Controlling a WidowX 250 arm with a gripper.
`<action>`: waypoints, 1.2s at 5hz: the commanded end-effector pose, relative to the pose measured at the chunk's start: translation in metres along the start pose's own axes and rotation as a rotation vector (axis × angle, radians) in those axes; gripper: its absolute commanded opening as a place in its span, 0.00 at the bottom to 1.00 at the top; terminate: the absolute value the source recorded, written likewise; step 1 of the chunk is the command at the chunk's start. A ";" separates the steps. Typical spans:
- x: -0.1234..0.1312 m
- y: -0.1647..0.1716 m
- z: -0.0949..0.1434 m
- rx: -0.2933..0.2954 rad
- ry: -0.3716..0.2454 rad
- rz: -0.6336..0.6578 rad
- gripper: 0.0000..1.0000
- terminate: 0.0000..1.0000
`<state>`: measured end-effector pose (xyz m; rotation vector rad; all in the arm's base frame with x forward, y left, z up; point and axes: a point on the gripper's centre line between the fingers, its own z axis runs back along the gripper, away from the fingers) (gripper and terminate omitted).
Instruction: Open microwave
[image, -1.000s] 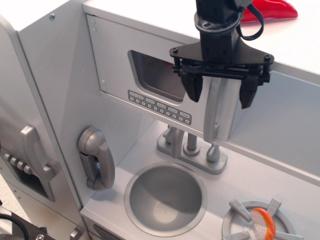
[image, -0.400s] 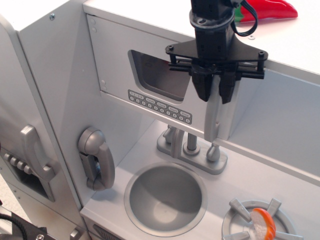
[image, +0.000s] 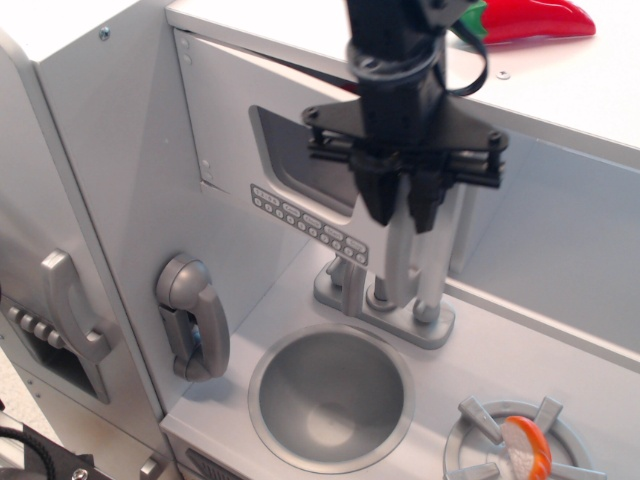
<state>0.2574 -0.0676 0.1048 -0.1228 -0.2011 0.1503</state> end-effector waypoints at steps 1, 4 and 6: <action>-0.045 0.013 0.025 0.007 0.010 -0.106 0.00 0.00; -0.082 -0.049 0.020 0.038 0.174 -0.192 1.00 0.00; -0.036 -0.089 0.005 -0.006 0.159 -0.095 1.00 0.00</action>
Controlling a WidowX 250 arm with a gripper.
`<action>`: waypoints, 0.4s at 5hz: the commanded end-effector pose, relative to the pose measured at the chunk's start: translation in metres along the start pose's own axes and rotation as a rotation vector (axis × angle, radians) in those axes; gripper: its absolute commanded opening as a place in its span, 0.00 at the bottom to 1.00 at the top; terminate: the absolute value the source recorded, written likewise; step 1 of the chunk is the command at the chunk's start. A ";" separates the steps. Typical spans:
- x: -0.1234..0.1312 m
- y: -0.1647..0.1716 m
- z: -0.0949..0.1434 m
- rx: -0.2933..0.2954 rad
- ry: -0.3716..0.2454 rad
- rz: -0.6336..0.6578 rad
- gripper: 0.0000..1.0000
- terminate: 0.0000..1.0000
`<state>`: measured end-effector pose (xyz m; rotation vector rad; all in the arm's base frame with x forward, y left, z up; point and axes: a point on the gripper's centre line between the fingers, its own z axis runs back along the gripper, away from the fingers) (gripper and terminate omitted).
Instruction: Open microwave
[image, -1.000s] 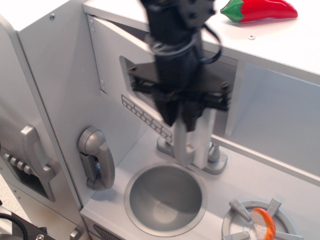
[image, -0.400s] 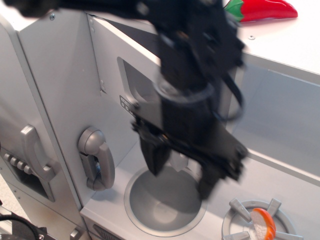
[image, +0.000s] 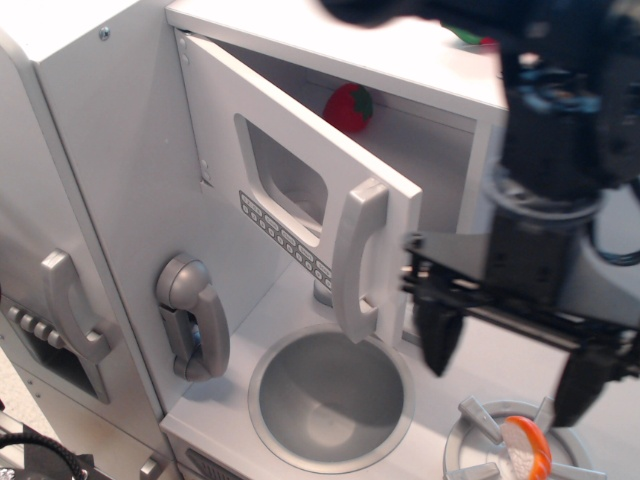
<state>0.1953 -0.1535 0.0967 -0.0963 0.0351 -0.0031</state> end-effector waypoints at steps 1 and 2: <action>0.064 0.004 0.028 -0.058 -0.124 0.090 1.00 0.00; 0.076 0.024 0.028 -0.056 -0.141 0.103 1.00 0.00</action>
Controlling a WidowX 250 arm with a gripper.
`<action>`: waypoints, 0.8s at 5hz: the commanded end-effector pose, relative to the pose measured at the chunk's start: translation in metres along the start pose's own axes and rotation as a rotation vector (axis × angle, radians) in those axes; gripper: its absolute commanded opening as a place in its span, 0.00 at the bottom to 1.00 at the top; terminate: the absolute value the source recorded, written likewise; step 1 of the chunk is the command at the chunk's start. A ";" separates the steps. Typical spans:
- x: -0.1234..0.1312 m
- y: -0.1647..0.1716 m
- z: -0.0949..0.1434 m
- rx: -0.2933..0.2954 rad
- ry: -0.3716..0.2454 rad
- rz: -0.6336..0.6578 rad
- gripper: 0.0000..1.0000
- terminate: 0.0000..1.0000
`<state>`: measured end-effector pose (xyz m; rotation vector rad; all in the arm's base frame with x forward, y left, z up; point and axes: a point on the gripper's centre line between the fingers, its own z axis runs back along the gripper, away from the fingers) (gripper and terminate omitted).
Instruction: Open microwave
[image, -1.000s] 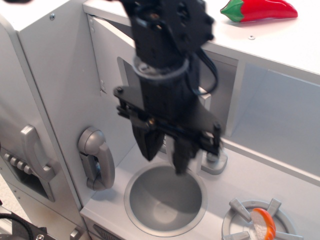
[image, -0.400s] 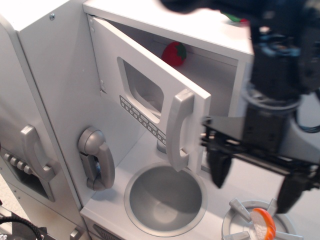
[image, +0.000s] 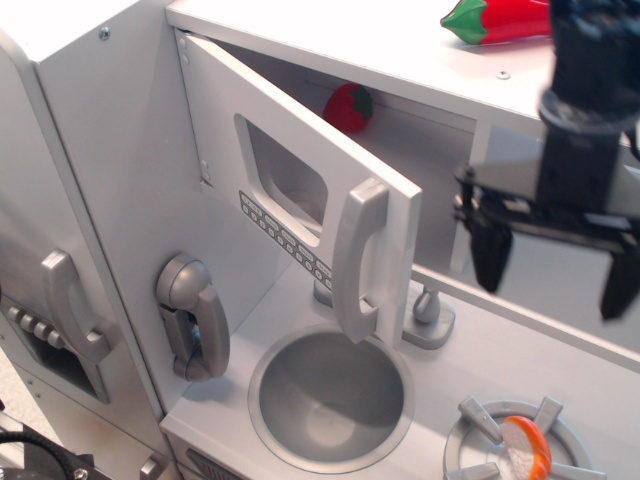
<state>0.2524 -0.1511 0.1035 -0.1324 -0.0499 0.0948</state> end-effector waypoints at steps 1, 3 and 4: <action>0.022 0.051 0.014 0.005 -0.090 0.017 1.00 0.00; 0.007 0.090 0.027 0.020 -0.136 0.049 1.00 0.00; -0.005 0.108 0.031 0.016 -0.128 0.032 1.00 0.00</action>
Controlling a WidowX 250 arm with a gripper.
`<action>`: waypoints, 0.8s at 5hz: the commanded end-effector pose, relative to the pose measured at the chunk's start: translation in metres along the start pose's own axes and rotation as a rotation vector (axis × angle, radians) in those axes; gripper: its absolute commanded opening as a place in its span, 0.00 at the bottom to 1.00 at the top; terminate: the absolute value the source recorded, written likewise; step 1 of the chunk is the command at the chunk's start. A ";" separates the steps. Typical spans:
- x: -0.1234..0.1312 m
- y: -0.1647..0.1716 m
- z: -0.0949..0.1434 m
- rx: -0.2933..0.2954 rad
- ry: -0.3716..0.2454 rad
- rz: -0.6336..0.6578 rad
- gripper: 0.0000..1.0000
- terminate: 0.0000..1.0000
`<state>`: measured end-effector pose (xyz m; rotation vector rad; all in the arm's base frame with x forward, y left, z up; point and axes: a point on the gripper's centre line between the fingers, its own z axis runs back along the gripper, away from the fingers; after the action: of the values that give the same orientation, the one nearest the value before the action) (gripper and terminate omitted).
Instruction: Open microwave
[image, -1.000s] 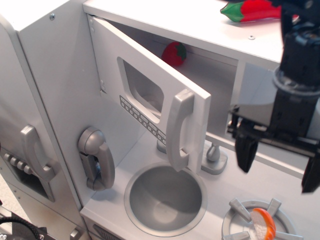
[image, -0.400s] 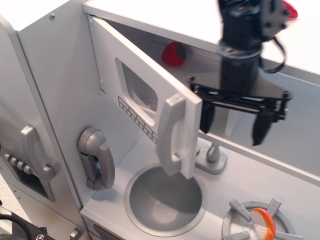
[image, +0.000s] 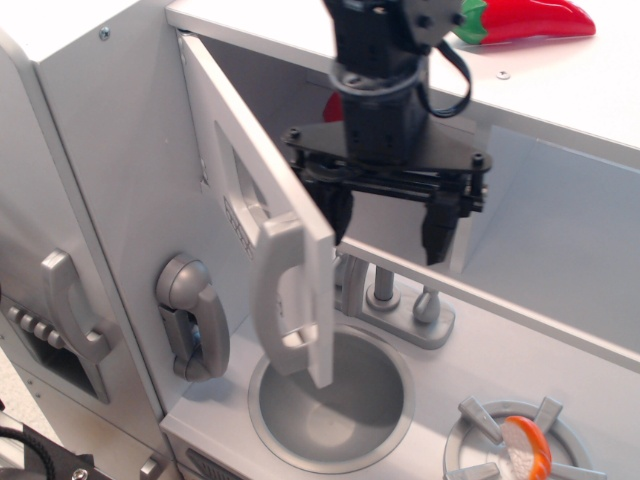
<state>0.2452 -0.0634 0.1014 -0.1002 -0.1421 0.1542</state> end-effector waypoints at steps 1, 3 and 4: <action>-0.020 0.051 0.021 -0.006 -0.013 -0.056 1.00 0.00; -0.049 0.089 0.024 0.049 -0.045 -0.139 1.00 0.00; -0.056 0.085 0.031 0.021 -0.033 -0.156 1.00 0.00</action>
<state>0.1669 0.0062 0.1032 -0.0751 -0.1596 0.0091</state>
